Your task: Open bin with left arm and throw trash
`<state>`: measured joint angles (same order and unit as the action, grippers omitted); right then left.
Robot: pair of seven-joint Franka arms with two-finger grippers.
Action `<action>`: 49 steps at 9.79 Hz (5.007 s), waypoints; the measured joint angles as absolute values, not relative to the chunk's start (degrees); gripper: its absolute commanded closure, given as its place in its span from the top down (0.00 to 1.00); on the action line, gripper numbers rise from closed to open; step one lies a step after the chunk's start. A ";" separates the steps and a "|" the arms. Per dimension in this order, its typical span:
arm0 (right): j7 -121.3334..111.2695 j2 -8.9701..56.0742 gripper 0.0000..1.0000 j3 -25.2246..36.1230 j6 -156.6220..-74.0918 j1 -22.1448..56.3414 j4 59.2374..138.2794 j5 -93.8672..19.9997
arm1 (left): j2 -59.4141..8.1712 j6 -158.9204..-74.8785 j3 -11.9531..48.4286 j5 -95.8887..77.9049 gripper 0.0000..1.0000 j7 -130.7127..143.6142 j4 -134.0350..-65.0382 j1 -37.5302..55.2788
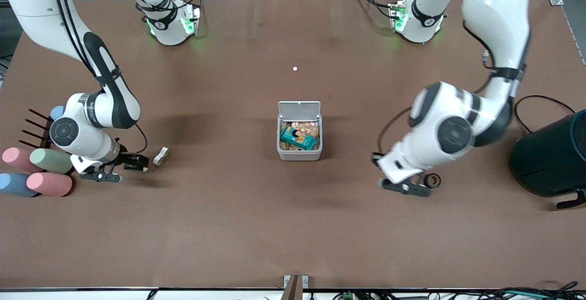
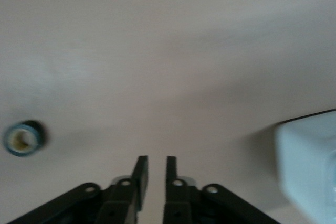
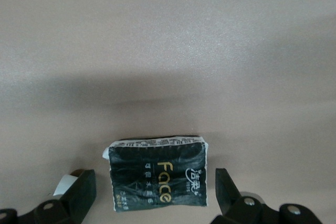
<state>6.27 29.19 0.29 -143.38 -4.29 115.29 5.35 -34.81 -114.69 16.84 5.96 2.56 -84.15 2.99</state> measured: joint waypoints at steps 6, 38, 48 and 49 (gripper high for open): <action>6.22 32.31 0.00 -0.12 -138.86 -4.19 112.17 5.53 | -42.67 -131.77 16.91 14.36 1.00 -13.01 -93.17 -9.06; 63.58 37.25 1.00 -0.60 -120.66 42.06 81.13 -7.33 | -36.51 -122.99 34.68 15.71 0.00 35.46 -91.23 1.67; 30.26 21.01 1.00 0.26 -132.77 11.00 116.62 1.34 | -37.85 -124.60 35.34 15.83 0.68 51.49 -90.27 12.22; 26.79 21.02 1.00 0.26 -137.22 8.78 119.41 1.50 | -37.97 -124.75 35.25 15.89 1.00 51.56 -90.21 12.21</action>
<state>26.79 21.02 0.26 -137.22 8.78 119.41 1.50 -37.97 -124.75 35.25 15.89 51.56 -90.21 12.21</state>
